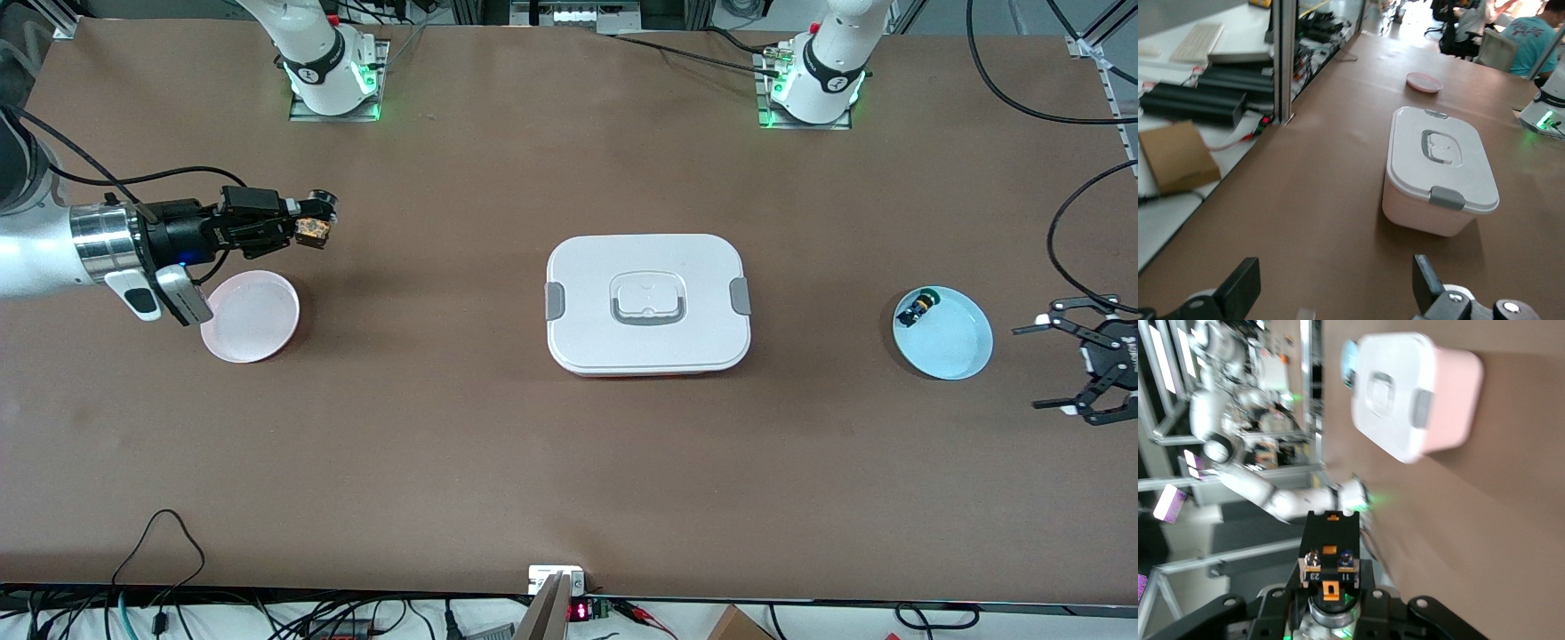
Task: Transfer orange switch to right arm and place
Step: 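Lower the switch into the small white dish with the right gripper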
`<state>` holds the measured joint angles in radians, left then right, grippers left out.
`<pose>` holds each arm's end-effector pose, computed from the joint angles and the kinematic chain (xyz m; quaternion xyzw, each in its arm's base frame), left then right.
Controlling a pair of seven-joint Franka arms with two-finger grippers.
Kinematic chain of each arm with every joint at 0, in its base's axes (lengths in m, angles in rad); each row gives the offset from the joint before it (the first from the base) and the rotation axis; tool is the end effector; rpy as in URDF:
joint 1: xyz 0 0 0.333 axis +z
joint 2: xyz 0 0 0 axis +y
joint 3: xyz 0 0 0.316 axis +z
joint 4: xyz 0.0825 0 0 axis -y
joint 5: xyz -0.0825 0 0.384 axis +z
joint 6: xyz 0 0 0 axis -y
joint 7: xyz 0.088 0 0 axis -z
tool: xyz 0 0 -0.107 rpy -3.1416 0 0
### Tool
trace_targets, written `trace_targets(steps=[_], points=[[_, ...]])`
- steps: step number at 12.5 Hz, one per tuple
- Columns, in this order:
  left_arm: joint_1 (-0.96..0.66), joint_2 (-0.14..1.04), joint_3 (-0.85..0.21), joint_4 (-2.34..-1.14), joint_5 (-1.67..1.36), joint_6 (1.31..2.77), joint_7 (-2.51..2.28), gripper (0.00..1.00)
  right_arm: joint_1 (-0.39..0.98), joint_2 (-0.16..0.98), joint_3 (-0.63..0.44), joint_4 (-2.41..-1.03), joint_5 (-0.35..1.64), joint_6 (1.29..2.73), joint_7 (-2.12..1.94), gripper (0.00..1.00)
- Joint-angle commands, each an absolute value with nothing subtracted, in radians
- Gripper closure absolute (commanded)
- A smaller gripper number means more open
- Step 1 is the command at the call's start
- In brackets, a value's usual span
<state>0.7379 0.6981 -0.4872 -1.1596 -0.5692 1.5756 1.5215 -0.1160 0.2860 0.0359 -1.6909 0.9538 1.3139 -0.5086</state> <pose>0.6788 0.2205 0.4374 0.7596 -0.4836 0.2739 0.3379 0.5844 0.0540 0.4483 -0.8257 -0.1456 0.1424 0.5261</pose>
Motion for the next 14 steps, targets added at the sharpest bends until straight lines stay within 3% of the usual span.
trace_targets(steps=[1,6,9,14], points=[[0.729,0.668,-0.439,-1.086,-0.409,1.563,1.206,0.00,-0.150,0.278,0.051,-1.687,0.750,1.295,-0.621,0.90],[0.677,0.540,-0.449,-1.085,-0.103,1.549,0.647,0.00,-0.189,0.282,0.051,-1.687,0.237,1.383,-0.955,0.90],[0.654,0.483,-0.454,-1.085,-0.058,1.436,0.398,0.00,-0.192,0.291,0.051,-1.698,0.022,1.518,-1.060,0.90],[0.523,0.332,-0.457,-1.086,0.054,1.283,0.059,0.00,-0.215,0.291,0.051,-1.863,-0.144,1.927,-1.340,0.90]])
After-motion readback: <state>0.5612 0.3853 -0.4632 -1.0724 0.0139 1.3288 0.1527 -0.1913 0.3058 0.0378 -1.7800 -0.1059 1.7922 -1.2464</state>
